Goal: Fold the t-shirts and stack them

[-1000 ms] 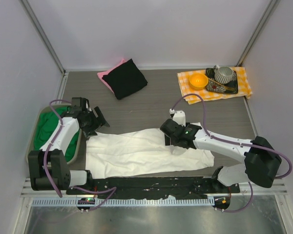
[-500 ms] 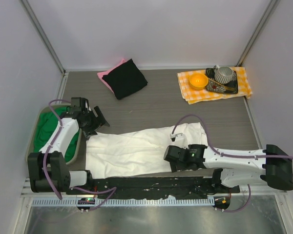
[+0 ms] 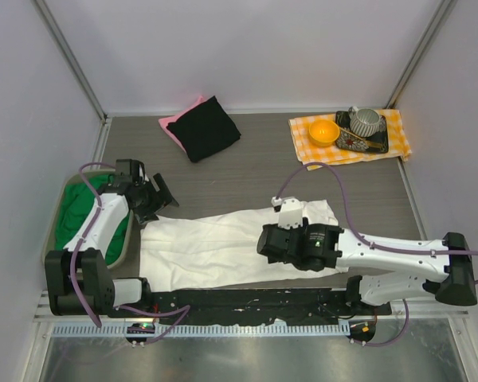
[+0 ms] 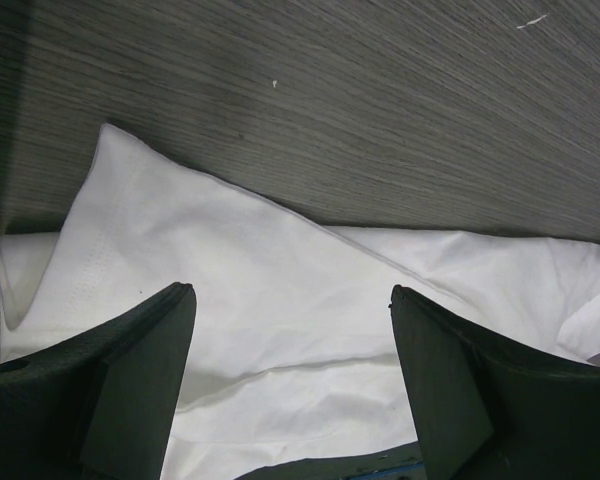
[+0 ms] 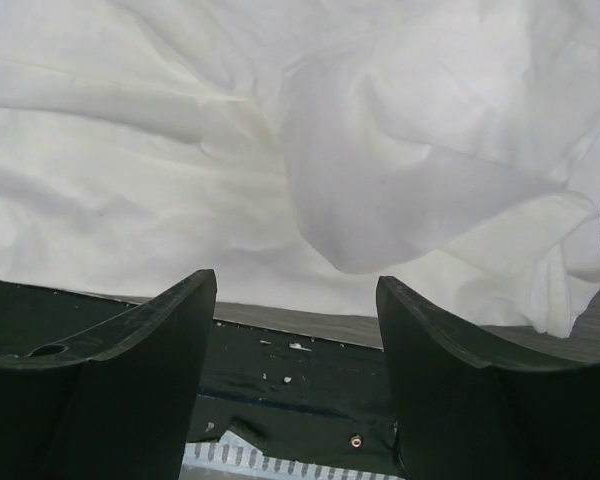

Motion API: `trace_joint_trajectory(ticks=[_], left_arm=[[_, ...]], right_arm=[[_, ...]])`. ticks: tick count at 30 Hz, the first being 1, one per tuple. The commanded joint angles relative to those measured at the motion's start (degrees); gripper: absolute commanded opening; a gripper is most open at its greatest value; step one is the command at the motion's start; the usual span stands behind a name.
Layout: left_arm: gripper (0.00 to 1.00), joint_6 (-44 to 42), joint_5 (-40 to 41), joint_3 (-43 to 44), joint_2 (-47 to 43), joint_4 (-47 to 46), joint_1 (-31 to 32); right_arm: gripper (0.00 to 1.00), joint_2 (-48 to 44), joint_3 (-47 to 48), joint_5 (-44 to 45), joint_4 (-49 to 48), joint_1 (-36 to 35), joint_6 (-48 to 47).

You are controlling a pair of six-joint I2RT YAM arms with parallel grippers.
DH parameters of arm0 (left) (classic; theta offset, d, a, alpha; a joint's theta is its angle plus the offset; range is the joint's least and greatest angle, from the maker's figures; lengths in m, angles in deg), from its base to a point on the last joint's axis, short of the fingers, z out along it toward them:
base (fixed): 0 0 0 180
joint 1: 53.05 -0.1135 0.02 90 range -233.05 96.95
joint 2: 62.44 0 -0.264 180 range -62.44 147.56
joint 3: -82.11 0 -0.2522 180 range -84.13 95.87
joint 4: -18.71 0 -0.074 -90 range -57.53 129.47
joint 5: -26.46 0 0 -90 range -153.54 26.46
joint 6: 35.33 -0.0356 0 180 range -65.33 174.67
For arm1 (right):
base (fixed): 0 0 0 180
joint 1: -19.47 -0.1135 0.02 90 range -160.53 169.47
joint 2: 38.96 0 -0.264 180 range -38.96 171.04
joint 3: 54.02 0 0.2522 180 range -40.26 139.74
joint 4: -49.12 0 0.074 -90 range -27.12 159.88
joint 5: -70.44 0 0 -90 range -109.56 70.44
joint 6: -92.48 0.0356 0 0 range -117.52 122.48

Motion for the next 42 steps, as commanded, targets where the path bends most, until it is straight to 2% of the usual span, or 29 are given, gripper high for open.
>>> trace_joint_trajectory(ticks=[1, 11, 20, 22, 23, 25, 26, 30, 32, 42], left_arm=[[0.83, -1.1, -0.2, -0.1, -1.2, -1.2, 0.1], [0.83, -1.2, -0.1, -0.2, -1.0, -1.1, 0.1], [0.83, -1.2, -0.2, -0.2, -1.0, -0.9, 0.1], [0.83, -1.2, -0.1, -0.3, -1.0, -1.1, 0.1], [0.83, -1.2, -0.2, -0.4, -1.0, -1.1, 0.1], [0.83, -1.1, -0.2, -0.2, -0.9, -1.1, 0.1], [0.83, -1.1, -0.2, -0.3, -1.0, -1.1, 0.1], [0.83, -1.1, -0.1, -0.2, -1.0, -1.0, 0.1], [0.83, -1.2, -0.1, -0.2, -1.1, -1.1, 0.1], [0.83, -1.1, 0.0, 0.0, -1.3, -1.1, 0.1]], right_arm=[[0.71, 4.6, 1.8, 5.2, 0.9, -0.2, -2.8], [0.71, 8.0, -3.8, 6.8, -8.1, 2.6, -7.8], [0.69, 8.6, -8.1, 2.9, -14.9, 6.3, -13.0], [0.61, 8.9, -8.3, 2.2, -15.9, 6.4, -13.4], [0.51, 9.3, -8.3, 1.5, -16.2, 6.4, -13.5], [0.38, 9.5, -8.3, 0.9, -16.5, 6.4, -13.6], [0.25, 9.6, -8.4, 0.3, -16.5, 6.4, -13.6], [0.04, 9.4, -9.2, -2.1, -16.7, 6.4, -13.4], [0.01, 8.9, -10.1, -2.9, -16.7, 6.3, -13.0], [0.01, 5.0, -14.7, -8.2, -16.5, 3.6, -10.5]])
